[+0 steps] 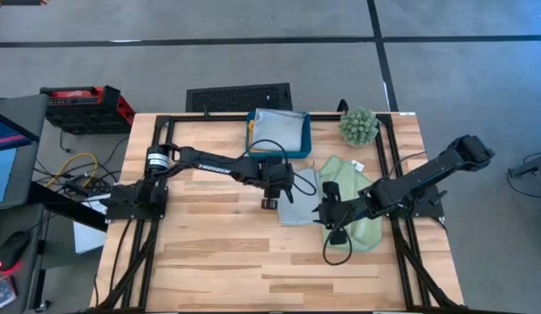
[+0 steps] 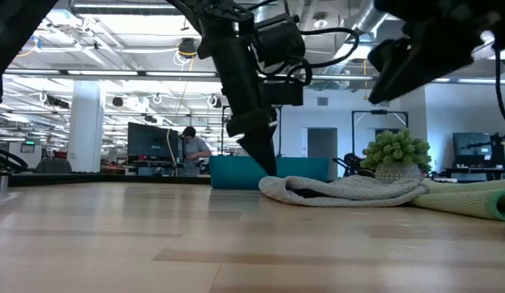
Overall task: Fold microfiber towels
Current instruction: Put the gray microfiber cloth in the blue bin
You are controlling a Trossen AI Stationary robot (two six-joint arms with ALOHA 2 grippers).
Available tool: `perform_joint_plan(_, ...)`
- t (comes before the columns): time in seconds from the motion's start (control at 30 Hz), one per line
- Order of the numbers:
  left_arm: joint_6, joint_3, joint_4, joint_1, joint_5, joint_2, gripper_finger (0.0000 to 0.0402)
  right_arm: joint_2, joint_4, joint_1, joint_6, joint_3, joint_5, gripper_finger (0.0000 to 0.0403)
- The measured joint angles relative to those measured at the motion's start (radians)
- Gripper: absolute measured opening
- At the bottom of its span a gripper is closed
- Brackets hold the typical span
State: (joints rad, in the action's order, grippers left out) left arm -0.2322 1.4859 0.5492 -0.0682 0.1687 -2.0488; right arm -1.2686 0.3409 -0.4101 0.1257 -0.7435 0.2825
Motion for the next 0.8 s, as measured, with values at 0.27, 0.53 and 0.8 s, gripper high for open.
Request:
perform_joint_plan(0.27,-0.045,0.002,-0.056,-0.024,0.013,-0.043,0.0137,-0.145,-0.127,0.071,0.037,0.059,-0.005,0.0154)
perform_joint_plan(0.53,-0.043,0.012,0.002,-0.029,0.021,-0.077,0.0137,-0.302,-0.169,0.086,0.066,0.056,-0.032,0.0154)
perform_joint_plan(0.8,0.049,0.015,0.152,-0.007,0.011,-0.067,0.0137,-0.354,-0.156,0.123,0.110,0.053,-0.027,0.0154)
